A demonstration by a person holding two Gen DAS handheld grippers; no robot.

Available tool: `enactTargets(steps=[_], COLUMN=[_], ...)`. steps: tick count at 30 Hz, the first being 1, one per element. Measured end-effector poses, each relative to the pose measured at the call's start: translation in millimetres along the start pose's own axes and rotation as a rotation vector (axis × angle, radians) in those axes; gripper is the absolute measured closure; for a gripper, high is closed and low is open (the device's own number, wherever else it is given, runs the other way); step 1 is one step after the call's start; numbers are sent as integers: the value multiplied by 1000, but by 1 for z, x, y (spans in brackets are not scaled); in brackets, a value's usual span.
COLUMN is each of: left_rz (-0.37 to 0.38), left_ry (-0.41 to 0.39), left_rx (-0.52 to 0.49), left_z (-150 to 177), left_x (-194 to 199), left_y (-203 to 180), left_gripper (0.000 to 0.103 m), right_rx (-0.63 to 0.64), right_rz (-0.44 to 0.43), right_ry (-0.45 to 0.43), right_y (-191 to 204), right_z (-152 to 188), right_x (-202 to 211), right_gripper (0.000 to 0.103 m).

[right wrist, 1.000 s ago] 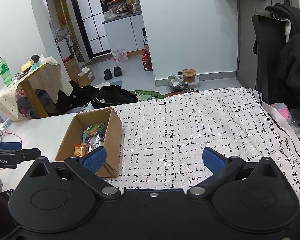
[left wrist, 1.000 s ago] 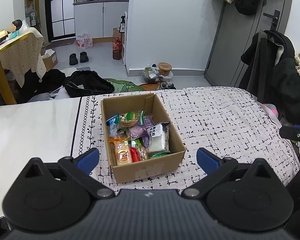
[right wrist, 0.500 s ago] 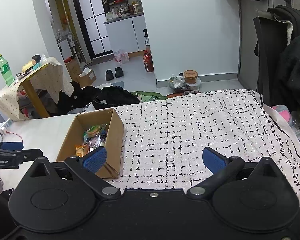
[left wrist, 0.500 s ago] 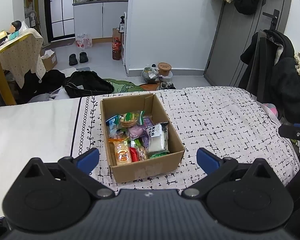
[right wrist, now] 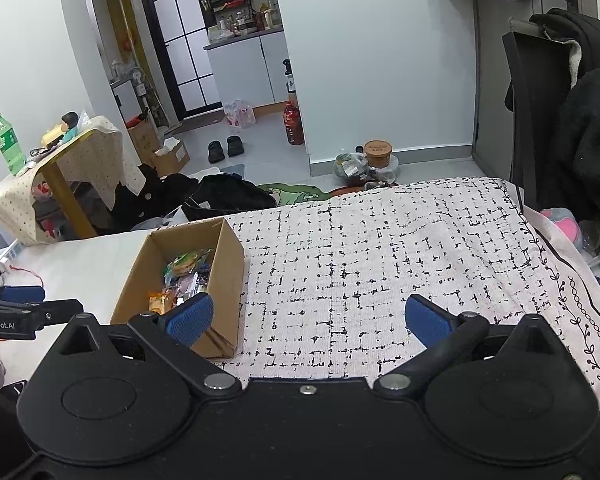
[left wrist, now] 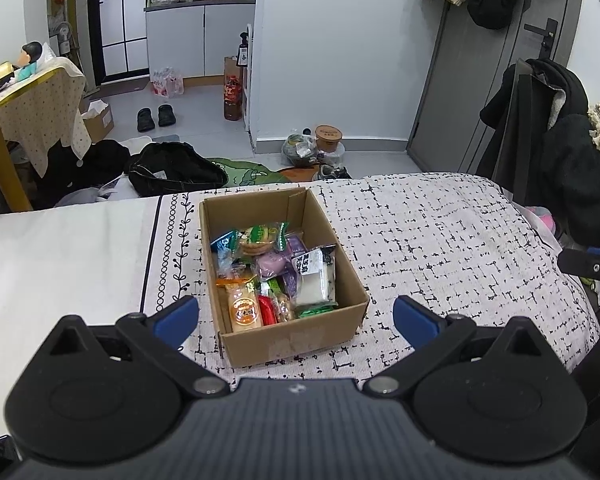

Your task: Organize snacks

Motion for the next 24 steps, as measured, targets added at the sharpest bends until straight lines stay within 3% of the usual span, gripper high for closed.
enactTargets(steps=[24], left_rz=[14], left_ry=[-19], left_rx=[2], left_z=[3], left_x=[8], left_y=[8], left_gripper=[0], right_rx=[30], right_rz=[13], right_ry=[-10], right_y=[13], right_z=[3], right_x=[4], right_gripper=[0])
Point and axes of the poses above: each gripper's, at about its wrist camera, not at the fingertips, and x roughly against the way its jaws point, y to its left, z to its underside, the point moved 1 cm from there along -x, roughly the way its jaws point, and after that the axes turned 1 degree about x, right-handed, at the moved point
